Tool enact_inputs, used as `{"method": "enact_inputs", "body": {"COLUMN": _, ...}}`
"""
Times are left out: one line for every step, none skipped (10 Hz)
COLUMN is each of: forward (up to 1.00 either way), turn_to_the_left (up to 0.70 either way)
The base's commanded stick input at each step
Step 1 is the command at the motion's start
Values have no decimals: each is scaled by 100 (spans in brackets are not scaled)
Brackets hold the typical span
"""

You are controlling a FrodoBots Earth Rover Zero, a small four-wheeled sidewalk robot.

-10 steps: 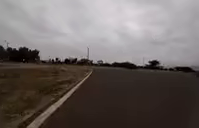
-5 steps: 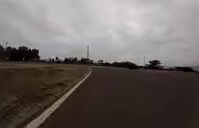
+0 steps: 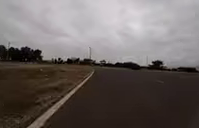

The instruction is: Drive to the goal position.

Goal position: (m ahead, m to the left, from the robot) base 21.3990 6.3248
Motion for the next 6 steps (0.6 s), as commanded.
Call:
{"method": "enact_inputs", "body": {"forward": 100, "turn_to_the_left": 0}}
{"method": "enact_inputs", "body": {"forward": 100, "turn_to_the_left": 0}}
{"method": "enact_inputs", "body": {"forward": 100, "turn_to_the_left": 0}}
{"method": "enact_inputs", "body": {"forward": 100, "turn_to_the_left": 0}}
{"method": "enact_inputs", "body": {"forward": 100, "turn_to_the_left": 0}}
{"method": "enact_inputs", "body": {"forward": 100, "turn_to_the_left": 0}}
